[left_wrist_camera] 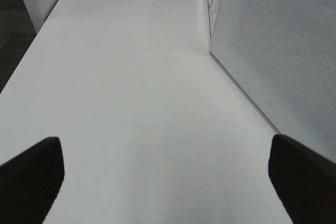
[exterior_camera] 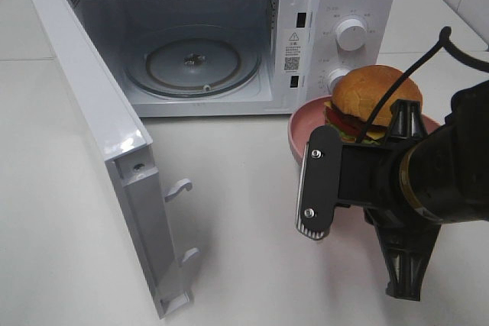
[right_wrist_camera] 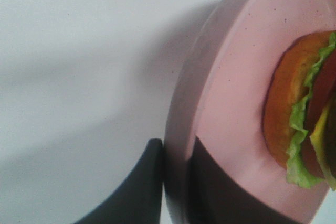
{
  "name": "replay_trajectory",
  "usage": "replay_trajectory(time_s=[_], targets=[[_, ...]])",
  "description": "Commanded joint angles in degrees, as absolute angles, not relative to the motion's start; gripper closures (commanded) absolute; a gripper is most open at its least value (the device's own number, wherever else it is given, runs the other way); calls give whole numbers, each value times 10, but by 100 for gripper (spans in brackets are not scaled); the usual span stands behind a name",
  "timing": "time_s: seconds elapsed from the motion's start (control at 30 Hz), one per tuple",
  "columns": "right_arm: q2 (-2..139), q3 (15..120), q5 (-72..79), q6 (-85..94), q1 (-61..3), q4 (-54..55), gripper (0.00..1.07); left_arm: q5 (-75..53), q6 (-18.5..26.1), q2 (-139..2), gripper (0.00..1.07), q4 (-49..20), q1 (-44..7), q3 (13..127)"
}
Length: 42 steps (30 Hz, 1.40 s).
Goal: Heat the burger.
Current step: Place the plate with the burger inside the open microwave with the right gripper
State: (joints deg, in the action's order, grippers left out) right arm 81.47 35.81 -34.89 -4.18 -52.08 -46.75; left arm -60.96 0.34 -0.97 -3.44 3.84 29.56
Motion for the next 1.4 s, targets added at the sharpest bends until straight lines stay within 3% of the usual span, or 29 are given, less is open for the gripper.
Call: replay_trajectory(time_s=[0.03, 0.67, 1.1, 1.4], targets=[[808, 360, -307, 11, -522, -500, 104, -612, 5, -9, 9, -36, 40, 295], [808, 360, -175, 213, -518, -469, 103, -612, 5, -9, 9, -36, 40, 295], [808, 360, -99, 557, -417, -225, 103, -612, 5, -9, 9, -36, 40, 295], [808, 360, -67, 757, -384, -66, 103, -612, 5, -9, 9, -36, 40, 295]])
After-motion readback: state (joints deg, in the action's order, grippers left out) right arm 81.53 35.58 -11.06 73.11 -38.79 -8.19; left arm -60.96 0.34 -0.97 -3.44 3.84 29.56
